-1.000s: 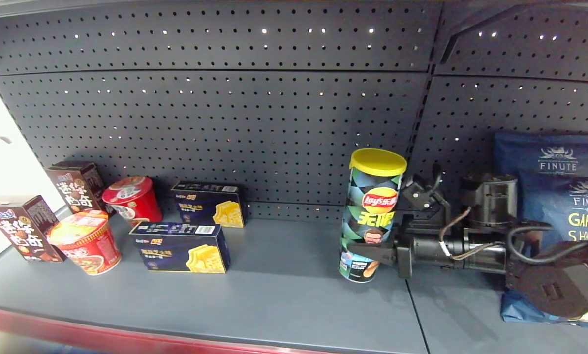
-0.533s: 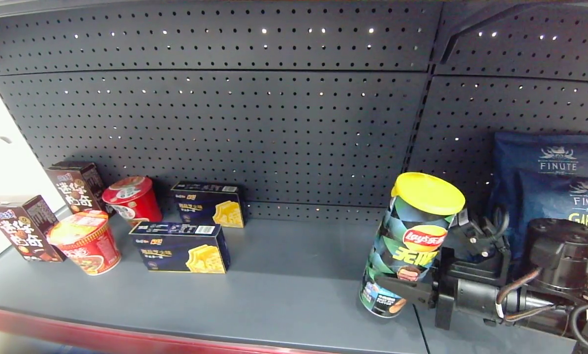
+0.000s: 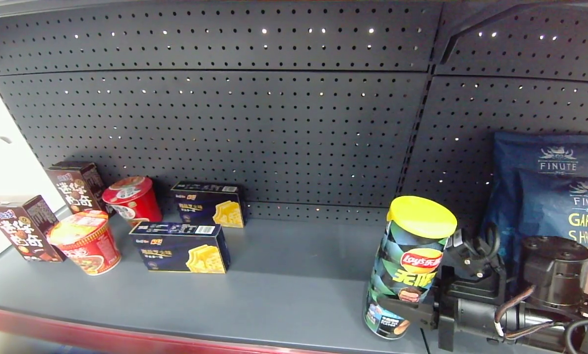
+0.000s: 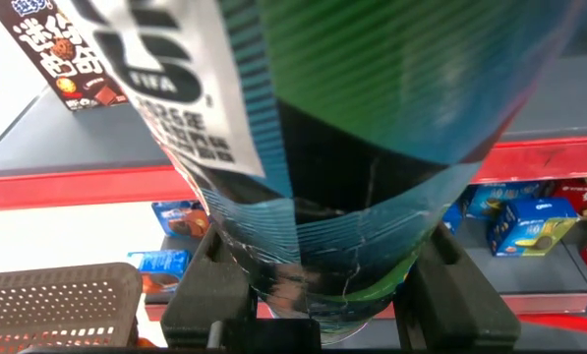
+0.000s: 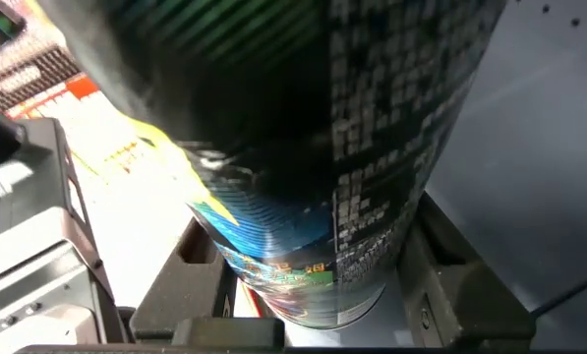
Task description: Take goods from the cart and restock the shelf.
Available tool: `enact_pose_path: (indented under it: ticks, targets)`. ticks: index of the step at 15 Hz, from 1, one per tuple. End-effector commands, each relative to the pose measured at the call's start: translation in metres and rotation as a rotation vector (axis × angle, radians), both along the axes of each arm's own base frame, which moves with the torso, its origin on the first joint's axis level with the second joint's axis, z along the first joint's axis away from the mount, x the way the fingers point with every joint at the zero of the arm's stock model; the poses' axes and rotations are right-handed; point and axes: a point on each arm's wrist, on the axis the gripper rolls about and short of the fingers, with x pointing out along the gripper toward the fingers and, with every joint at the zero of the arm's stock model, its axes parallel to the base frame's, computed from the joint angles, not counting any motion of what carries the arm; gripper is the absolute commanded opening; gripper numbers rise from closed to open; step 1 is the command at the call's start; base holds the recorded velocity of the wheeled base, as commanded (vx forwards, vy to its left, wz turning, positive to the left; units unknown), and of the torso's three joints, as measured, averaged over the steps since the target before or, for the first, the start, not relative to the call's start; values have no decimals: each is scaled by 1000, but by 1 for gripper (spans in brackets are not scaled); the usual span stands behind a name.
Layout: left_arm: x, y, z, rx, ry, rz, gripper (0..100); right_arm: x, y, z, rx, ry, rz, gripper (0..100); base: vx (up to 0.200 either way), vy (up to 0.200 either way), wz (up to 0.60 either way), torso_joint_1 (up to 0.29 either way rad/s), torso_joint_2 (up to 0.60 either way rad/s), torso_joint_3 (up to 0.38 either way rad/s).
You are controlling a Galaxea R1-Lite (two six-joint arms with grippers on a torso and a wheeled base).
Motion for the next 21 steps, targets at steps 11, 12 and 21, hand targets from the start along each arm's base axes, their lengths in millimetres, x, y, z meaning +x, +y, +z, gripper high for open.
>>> enact_pose_path:
  ticks: [11, 12, 21]
  targets:
    - [2, 0, -5, -20, 18, 4, 0, 18, 10, -32, -34, 26, -2, 100, 0, 0, 0, 0, 0, 0]
    - [2, 0, -5, -19, 19, 4, 0, 18, 10, -32, -34, 23, -2, 100, 0, 0, 0, 0, 0, 0]
    - [3, -1, -9, -17, 30, 4, 0, -4, -11, -24, -32, 19, -30, 100, 0, 0, 0, 0, 0, 0]
